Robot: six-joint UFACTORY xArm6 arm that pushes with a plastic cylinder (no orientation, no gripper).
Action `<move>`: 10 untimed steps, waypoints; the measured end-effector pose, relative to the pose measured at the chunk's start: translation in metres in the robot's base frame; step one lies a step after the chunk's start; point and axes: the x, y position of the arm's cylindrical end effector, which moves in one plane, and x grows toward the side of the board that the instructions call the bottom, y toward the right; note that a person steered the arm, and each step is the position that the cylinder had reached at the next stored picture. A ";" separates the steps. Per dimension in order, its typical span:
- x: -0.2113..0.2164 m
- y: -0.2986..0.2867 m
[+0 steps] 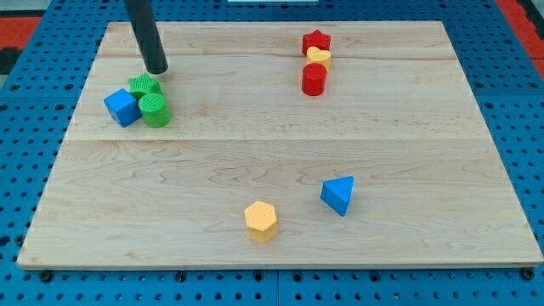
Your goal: Slide the red circle closer to the yellow heart
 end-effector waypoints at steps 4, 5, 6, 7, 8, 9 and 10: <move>0.007 0.015; 0.007 0.015; 0.045 0.068; 0.108 0.126; 0.099 0.235; 0.055 0.244; 0.045 0.208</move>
